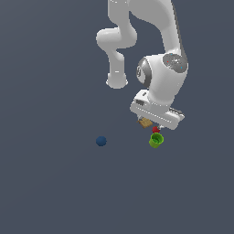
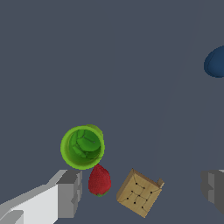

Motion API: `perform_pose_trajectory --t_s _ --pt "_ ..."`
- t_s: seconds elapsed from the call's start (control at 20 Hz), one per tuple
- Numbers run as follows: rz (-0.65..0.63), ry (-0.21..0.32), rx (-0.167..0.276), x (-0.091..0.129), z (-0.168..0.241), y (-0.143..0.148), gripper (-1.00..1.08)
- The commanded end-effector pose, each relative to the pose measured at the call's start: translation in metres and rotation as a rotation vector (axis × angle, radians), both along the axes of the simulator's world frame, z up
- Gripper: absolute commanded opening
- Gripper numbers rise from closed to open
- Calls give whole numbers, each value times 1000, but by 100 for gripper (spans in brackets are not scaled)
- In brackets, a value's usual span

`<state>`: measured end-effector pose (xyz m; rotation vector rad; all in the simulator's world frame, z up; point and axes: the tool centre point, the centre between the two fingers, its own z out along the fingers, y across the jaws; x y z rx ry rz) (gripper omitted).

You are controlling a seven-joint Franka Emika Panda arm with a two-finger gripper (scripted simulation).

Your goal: Pick up a designated object from a clutter of objects.

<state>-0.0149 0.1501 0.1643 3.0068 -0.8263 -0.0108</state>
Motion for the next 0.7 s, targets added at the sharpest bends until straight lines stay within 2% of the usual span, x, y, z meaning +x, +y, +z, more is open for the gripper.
perform_pose_trajectory --t_s 0.0,0.65 --pt "-47 -3 1 -4 -10 9 100" --pt "-286 -14 10 -30 -61 52 100"
